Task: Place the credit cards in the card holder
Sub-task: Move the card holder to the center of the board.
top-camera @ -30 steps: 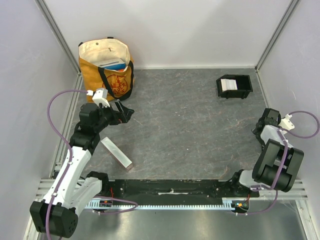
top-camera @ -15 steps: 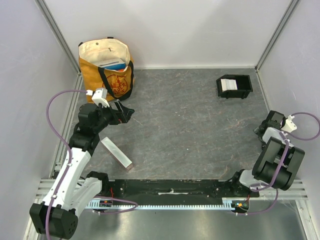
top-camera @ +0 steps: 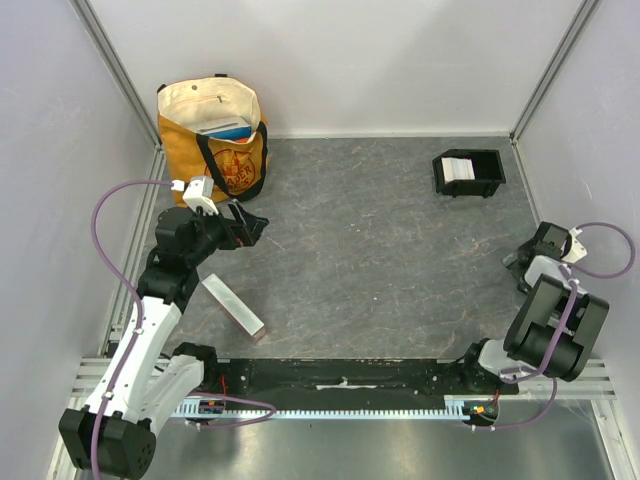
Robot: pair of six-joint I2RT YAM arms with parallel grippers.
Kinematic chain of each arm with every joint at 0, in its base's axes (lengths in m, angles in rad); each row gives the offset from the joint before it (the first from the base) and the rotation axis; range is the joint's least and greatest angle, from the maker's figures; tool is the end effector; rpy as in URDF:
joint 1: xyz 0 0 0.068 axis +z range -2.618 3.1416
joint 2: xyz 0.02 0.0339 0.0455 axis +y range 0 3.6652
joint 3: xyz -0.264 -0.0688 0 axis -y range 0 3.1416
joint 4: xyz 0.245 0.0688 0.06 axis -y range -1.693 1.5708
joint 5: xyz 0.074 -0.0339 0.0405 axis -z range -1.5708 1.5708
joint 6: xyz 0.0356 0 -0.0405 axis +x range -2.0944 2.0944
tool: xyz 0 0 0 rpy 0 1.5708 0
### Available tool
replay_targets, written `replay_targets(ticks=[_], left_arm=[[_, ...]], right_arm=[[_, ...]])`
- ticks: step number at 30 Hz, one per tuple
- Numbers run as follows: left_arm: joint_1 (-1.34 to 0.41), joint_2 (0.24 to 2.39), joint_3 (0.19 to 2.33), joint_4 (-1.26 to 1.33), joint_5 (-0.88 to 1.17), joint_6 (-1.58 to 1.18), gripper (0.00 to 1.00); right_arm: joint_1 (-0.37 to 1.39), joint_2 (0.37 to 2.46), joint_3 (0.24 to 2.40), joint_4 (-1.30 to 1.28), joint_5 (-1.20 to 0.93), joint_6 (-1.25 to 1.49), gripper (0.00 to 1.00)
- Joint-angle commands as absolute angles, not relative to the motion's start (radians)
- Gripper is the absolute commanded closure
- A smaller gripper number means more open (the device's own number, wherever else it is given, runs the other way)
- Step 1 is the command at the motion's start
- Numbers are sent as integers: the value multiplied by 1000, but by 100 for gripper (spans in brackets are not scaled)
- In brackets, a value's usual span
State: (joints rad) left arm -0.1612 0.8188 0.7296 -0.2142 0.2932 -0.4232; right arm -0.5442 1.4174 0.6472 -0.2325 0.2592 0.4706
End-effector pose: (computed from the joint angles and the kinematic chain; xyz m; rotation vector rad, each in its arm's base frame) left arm 0.1880 -0.0410 0.3120 -0.0439 1.9162 -0.6728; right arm 0.2140 -0.1401 0.1555 1.3296 2.1911 -0.3611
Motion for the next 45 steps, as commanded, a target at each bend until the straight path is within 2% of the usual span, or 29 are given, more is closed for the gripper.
replay_targets(ticks=[1,6,10,15,21,27,34,38,45], left_arm=[[-161,827,726,-190,318,-457,4],[-161,824,718,-190,318,-459,4],[-161,815,716,-195,318,-457,4],[-163,804,715,-206,316,-449,4],[-163,807,716,-199,324,-451,4],[-161,815,715,-195,337,-449,4],[-161,831,716,-184,347,-456,3],[-161,838,712,-179,351,-460,4],[-163,845,715,-176,351,-460,4]], right_arm=[[-460,1393,546,-311,-43,517,15],[-254,1327,511,-325,-6,589,16],[-155,1257,512,-347,46,627,16],[-160,1144,673,-457,397,566,9],[-271,1313,844,-459,570,509,5],[-414,1472,877,-428,529,518,2],[-436,1583,844,-379,526,520,2],[-443,1641,845,-382,456,511,2],[-443,1634,740,-321,321,497,25]])
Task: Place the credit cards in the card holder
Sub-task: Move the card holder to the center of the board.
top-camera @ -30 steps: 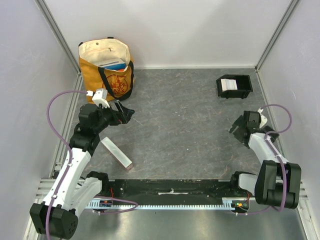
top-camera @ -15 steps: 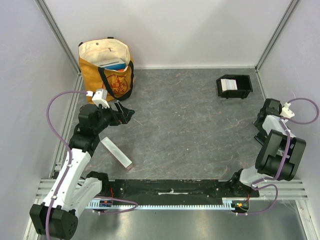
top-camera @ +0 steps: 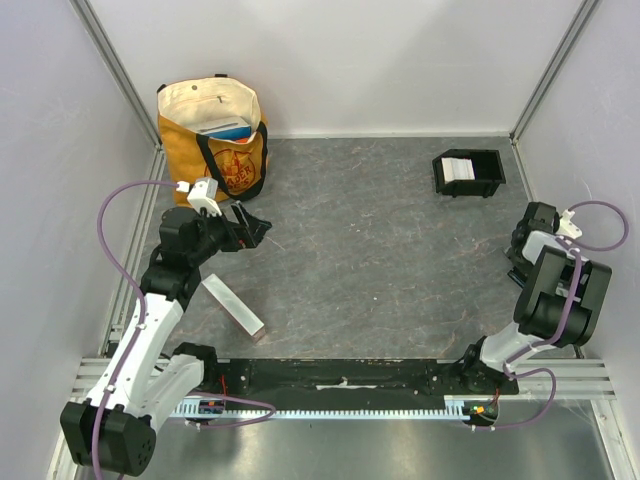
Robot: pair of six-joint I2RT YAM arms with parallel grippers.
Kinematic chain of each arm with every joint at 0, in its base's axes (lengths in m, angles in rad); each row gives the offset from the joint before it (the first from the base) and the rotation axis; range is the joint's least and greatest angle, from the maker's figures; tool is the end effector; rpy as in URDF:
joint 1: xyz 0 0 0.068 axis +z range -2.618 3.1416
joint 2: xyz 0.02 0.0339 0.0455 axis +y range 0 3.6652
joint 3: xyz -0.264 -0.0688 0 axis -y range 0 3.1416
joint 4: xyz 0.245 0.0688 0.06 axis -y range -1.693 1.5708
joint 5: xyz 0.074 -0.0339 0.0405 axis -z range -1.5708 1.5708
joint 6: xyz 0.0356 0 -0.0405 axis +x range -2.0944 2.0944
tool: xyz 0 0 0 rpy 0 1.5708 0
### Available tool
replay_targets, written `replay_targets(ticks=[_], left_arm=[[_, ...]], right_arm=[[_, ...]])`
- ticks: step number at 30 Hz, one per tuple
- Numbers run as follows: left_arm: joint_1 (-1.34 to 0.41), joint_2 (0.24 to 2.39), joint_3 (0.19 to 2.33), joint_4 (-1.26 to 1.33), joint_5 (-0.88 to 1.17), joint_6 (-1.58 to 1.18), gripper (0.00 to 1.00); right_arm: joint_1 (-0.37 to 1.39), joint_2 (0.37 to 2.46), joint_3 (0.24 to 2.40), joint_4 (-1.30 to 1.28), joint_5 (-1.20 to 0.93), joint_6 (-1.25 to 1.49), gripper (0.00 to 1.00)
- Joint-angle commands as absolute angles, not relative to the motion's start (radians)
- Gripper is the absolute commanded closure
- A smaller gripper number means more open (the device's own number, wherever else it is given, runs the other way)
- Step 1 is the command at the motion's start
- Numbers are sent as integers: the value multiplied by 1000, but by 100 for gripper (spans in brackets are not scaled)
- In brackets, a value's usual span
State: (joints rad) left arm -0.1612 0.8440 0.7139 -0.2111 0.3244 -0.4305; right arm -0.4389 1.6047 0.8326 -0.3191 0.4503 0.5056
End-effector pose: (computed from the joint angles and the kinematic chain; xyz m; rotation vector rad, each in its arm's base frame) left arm 0.1925 -0.0428 0.3024 -0.0384 1.9571 -0.7047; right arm 0.2607 -0.1395 0.1553 1.3090 2.2434 -0.5725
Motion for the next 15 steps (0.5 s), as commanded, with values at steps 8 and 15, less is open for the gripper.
replay_targets(ticks=[8,15], left_arm=[[-161,848,723,-187,354,-451,4],[-161,842,724,-198,341,-446,4]], right_arm=[[-440,1595,675,-285,105,470,41],[-344,1493,615,-322,54,471,42]])
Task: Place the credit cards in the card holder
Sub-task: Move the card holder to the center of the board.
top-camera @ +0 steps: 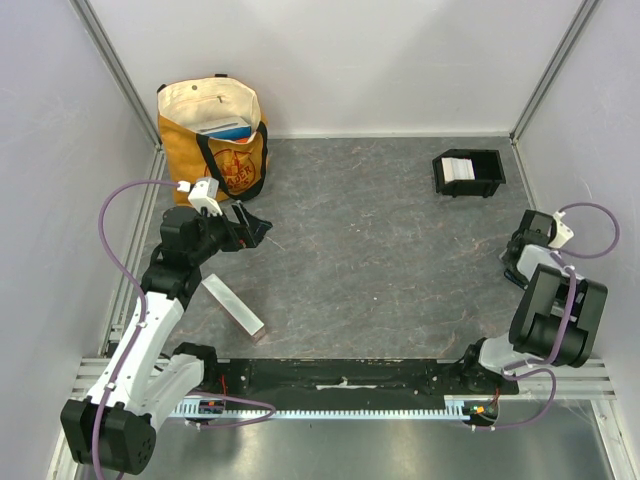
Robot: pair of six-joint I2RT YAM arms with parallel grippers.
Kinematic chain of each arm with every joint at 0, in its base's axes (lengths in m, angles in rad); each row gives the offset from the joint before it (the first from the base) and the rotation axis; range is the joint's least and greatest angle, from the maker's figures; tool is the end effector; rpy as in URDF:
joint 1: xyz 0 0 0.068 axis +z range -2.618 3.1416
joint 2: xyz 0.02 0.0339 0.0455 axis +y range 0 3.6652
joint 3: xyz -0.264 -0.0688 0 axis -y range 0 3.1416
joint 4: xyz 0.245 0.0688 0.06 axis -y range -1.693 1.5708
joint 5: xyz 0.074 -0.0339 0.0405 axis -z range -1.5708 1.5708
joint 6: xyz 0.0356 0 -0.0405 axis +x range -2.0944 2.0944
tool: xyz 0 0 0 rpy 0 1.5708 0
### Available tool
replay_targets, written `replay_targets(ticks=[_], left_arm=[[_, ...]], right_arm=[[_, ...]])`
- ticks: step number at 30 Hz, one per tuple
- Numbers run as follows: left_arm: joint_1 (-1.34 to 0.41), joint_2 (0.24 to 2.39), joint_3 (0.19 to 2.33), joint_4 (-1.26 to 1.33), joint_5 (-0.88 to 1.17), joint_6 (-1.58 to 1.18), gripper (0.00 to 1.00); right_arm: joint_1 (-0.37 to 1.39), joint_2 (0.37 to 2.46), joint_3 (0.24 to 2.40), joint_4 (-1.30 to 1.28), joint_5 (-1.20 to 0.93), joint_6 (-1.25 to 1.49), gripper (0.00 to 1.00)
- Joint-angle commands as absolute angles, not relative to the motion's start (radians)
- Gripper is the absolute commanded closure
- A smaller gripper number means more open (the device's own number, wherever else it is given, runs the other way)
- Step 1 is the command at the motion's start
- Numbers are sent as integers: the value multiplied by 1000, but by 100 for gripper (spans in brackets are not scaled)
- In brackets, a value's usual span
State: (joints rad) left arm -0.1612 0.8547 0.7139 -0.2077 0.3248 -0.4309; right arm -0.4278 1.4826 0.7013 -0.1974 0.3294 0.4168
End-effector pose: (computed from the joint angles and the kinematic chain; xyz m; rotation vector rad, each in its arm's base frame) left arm 0.1946 -0.0431 0.3009 -0.0404 1.9644 -0.7049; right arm 0.2437 -0.1238 0.1572 1.1499 2.2472 -0.4232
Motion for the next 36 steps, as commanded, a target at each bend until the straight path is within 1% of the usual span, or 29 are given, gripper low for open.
replay_targets(ticks=[1,5,9,11,14,16,18,19,21,22,25,28,30,32,34,36], left_arm=[[-163,844,724,-198,341,-446,4],[-161,844,724,-199,342,-445,3],[-161,845,727,-209,341,-440,4],[-161,842,726,-212,336,-439,4],[-163,838,729,-222,324,-433,4],[-163,838,730,-225,319,-426,4],[-161,834,735,-236,311,-419,4],[-161,833,735,-239,308,-417,4],[-163,831,733,-238,308,-419,4],[-161,831,733,-236,311,-419,4],[-163,844,735,-235,325,-420,4],[-161,844,730,-229,342,-426,4],[-161,850,729,-219,353,-429,4],[-161,856,729,-213,363,-433,4],[-161,865,730,-206,379,-437,4],[-163,874,730,-199,385,-442,4]], right_arm=[[-325,1477,608,-324,37,483,42],[-157,1398,571,-337,41,554,41],[-36,1342,540,-333,28,646,43],[70,1290,532,-334,40,682,42],[179,1212,541,-333,9,703,40],[210,1143,570,-394,59,700,36],[209,1067,612,-487,217,701,26],[206,1036,635,-529,307,706,19],[164,1006,663,-578,450,703,10],[117,1012,675,-581,462,678,9],[-105,1077,702,-559,425,583,7],[-285,1172,721,-506,338,517,5],[-351,1228,739,-473,278,489,2],[-380,1302,767,-431,246,439,2],[-400,1379,784,-404,264,423,2],[-432,1419,767,-346,177,407,2]])
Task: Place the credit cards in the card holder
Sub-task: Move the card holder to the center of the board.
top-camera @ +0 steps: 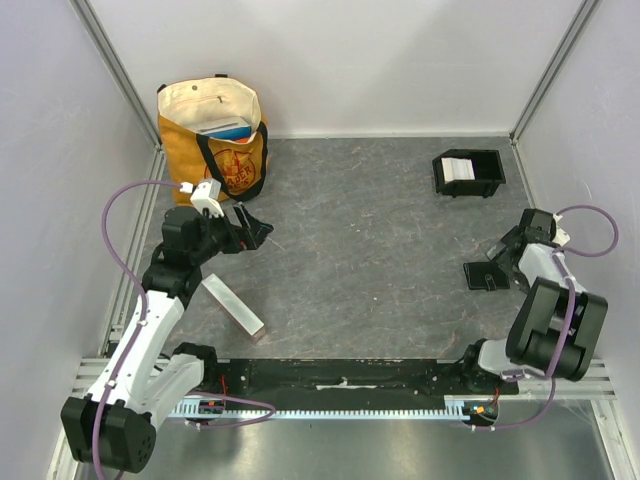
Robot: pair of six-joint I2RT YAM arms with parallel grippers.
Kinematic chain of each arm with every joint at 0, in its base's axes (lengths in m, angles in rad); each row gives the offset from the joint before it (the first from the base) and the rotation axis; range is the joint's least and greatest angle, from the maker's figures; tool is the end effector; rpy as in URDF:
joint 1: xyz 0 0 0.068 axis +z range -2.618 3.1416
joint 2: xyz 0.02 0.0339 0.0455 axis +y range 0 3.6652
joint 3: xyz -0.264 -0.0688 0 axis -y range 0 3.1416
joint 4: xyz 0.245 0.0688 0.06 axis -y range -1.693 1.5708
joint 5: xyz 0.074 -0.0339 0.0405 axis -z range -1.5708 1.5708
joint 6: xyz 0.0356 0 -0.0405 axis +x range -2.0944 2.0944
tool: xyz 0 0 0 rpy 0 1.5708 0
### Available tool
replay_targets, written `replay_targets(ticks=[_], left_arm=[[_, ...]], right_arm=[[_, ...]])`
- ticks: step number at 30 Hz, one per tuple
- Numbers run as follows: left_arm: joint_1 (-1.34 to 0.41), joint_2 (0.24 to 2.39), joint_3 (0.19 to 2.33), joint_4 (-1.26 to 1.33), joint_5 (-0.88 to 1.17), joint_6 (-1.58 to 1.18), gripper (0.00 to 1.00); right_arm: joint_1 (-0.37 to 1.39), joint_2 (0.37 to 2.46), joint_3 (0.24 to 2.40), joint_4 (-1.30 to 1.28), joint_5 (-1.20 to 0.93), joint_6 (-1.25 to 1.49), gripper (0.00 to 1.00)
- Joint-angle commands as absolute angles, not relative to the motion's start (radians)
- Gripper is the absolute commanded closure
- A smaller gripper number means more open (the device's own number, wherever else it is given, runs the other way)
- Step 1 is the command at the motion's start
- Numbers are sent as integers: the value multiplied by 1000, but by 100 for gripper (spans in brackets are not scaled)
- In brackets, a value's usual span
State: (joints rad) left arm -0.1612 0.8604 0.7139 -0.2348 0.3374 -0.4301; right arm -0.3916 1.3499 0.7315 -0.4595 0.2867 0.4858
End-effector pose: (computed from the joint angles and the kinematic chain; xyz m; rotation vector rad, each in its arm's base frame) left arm 0.1944 -0.0435 0.2972 -0.0394 1.9980 -0.7147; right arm 0.2251 -0.1039 0.1827 1.1974 2.3283 -0.3462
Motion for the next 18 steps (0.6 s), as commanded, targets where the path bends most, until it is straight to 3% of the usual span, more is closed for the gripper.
replay_targets(ticks=[1,8,18], left_arm=[[-161,877,729,-193,390,-445,3],[-160,905,733,-170,405,-456,4],[-161,950,709,-153,488,-486,4]], right_arm=[[-436,1433,746,-315,119,407,2],[-411,1399,592,-226,-260,417,3],[-37,1218,522,-255,-239,538,14]])
